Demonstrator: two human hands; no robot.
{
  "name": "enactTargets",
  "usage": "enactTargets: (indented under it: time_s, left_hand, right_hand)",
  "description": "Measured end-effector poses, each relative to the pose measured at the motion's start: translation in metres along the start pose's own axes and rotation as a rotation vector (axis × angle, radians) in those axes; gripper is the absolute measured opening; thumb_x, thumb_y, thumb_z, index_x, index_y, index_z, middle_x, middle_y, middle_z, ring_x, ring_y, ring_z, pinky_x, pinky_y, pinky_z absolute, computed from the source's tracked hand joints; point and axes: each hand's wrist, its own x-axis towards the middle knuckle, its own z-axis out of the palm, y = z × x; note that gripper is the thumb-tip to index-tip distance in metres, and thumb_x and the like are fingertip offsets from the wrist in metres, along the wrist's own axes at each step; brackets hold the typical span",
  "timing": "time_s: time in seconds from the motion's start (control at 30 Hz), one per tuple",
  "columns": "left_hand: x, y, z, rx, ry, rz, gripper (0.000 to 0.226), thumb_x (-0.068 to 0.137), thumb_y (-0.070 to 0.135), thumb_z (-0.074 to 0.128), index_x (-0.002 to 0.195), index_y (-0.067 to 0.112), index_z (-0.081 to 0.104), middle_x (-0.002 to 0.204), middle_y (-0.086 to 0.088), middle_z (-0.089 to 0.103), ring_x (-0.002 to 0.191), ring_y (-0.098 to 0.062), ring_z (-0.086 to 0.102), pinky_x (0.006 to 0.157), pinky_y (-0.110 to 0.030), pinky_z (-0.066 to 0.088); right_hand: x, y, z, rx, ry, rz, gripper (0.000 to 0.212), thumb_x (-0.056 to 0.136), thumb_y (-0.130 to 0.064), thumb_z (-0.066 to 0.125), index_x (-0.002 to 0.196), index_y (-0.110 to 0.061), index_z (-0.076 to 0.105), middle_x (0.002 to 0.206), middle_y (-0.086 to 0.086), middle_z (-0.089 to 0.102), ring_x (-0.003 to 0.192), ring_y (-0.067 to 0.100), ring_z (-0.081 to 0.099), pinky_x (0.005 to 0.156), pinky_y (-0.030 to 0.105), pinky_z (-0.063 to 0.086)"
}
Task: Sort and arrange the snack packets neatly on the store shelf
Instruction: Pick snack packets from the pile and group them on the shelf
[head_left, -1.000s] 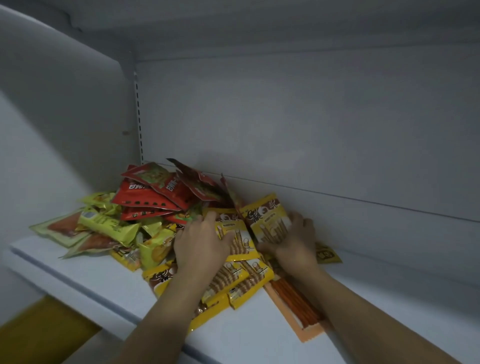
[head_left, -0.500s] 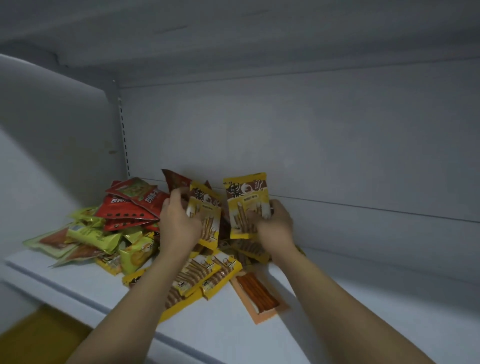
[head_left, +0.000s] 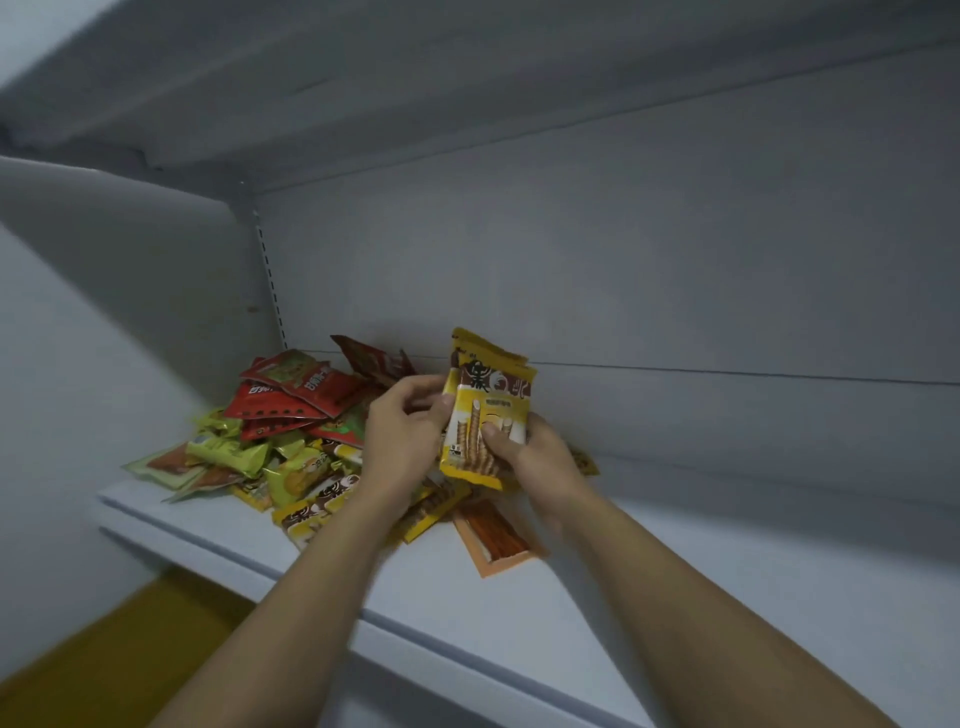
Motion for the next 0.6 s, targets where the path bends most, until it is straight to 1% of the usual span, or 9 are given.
enactTargets:
  time_s: [0.1, 0.17, 0.2, 0.23, 0.3, 0.33, 0.4, 0.5, 0.6]
  left_hand:
    - [-0.019, -0.004, 0.001, 0.049, -0.058, -0.009, 0.017, 0.093, 0.013, 0.066, 0.093, 0.029, 0.069, 0.089, 0.003, 0.072, 0.084, -0.012, 0.070, 0.068, -0.024, 0.057]
    - [-0.032, -0.010, -0.004, 0.099, -0.083, -0.057, 0.014, 0.094, 0.013, 0.065, 0.098, 0.025, 0.071, 0.089, 0.000, 0.074, 0.082, -0.016, 0.072, 0.070, -0.032, 0.059]
    - [-0.037, -0.013, -0.008, 0.156, -0.095, -0.068, 0.014, 0.094, 0.012, 0.065, 0.103, 0.021, 0.072, 0.091, 0.000, 0.074, 0.082, -0.017, 0.071, 0.072, -0.036, 0.059]
    - [-0.039, -0.017, -0.014, 0.240, -0.102, -0.061, 0.015, 0.094, 0.012, 0.064, 0.106, 0.018, 0.072, 0.092, 0.001, 0.073, 0.083, -0.015, 0.070, 0.072, -0.035, 0.058]
    - [-0.041, -0.025, -0.031, 0.449, -0.077, -0.047, 0.016, 0.093, 0.019, 0.066, 0.108, 0.017, 0.072, 0.095, 0.005, 0.071, 0.083, -0.008, 0.065, 0.069, -0.026, 0.052]
    - [-0.041, -0.028, -0.041, 0.553, -0.041, -0.050, 0.016, 0.093, 0.022, 0.066, 0.108, 0.018, 0.071, 0.097, 0.004, 0.070, 0.083, -0.009, 0.064, 0.070, -0.026, 0.049]
    - [-0.039, -0.036, -0.061, 0.718, 0.034, -0.082, 0.019, 0.093, 0.028, 0.065, 0.108, 0.018, 0.068, 0.103, 0.001, 0.069, 0.086, -0.016, 0.063, 0.076, -0.030, 0.050]
    - [-0.039, -0.046, -0.082, 0.808, 0.093, -0.190, 0.029, 0.093, 0.039, 0.063, 0.112, 0.018, 0.065, 0.102, -0.003, 0.068, 0.088, -0.024, 0.064, 0.080, -0.037, 0.053]
    - [-0.036, -0.057, -0.090, 0.903, 0.075, -0.256, 0.046, 0.091, 0.053, 0.059, 0.119, 0.016, 0.059, 0.102, -0.007, 0.069, 0.094, -0.026, 0.064, 0.081, -0.038, 0.053]
  right_hand:
    - [-0.011, 0.014, -0.005, 0.238, -0.087, 0.131, 0.023, 0.094, -0.012, 0.065, 0.117, -0.011, 0.065, 0.108, 0.010, 0.074, 0.099, 0.029, 0.072, 0.089, 0.049, 0.057]
    - [-0.013, 0.016, -0.009, 0.320, -0.110, 0.154, 0.023, 0.090, -0.010, 0.069, 0.113, -0.008, 0.068, 0.102, 0.010, 0.076, 0.093, 0.030, 0.073, 0.083, 0.047, 0.059]
    - [-0.014, 0.016, -0.010, 0.312, -0.105, 0.155, 0.024, 0.088, -0.010, 0.072, 0.112, -0.008, 0.068, 0.100, 0.010, 0.076, 0.091, 0.030, 0.074, 0.083, 0.047, 0.059]
    - [-0.016, 0.017, -0.008, 0.268, -0.089, 0.151, 0.025, 0.086, -0.012, 0.074, 0.110, -0.010, 0.069, 0.098, 0.008, 0.077, 0.090, 0.029, 0.074, 0.083, 0.048, 0.059]
    - [-0.018, 0.020, -0.002, 0.124, -0.041, 0.131, 0.020, 0.084, -0.017, 0.077, 0.103, -0.016, 0.070, 0.095, 0.004, 0.077, 0.088, 0.026, 0.074, 0.085, 0.048, 0.058]
    - [-0.018, 0.022, 0.001, 0.067, -0.022, 0.121, 0.018, 0.084, -0.021, 0.078, 0.100, -0.018, 0.070, 0.095, 0.002, 0.077, 0.088, 0.024, 0.074, 0.086, 0.048, 0.058]
    - [-0.019, 0.023, 0.006, 0.011, -0.009, 0.110, 0.015, 0.084, -0.028, 0.078, 0.095, -0.021, 0.070, 0.092, -0.002, 0.076, 0.086, 0.020, 0.073, 0.085, 0.046, 0.058]
    - [-0.019, 0.019, 0.006, -0.004, -0.021, 0.104, 0.013, 0.085, -0.031, 0.077, 0.093, -0.022, 0.071, 0.092, -0.003, 0.076, 0.088, 0.020, 0.073, 0.088, 0.045, 0.057]
    - [-0.021, 0.017, 0.006, -0.065, -0.017, 0.090, 0.012, 0.087, -0.035, 0.073, 0.091, -0.023, 0.070, 0.095, -0.004, 0.075, 0.091, 0.018, 0.071, 0.090, 0.042, 0.056]
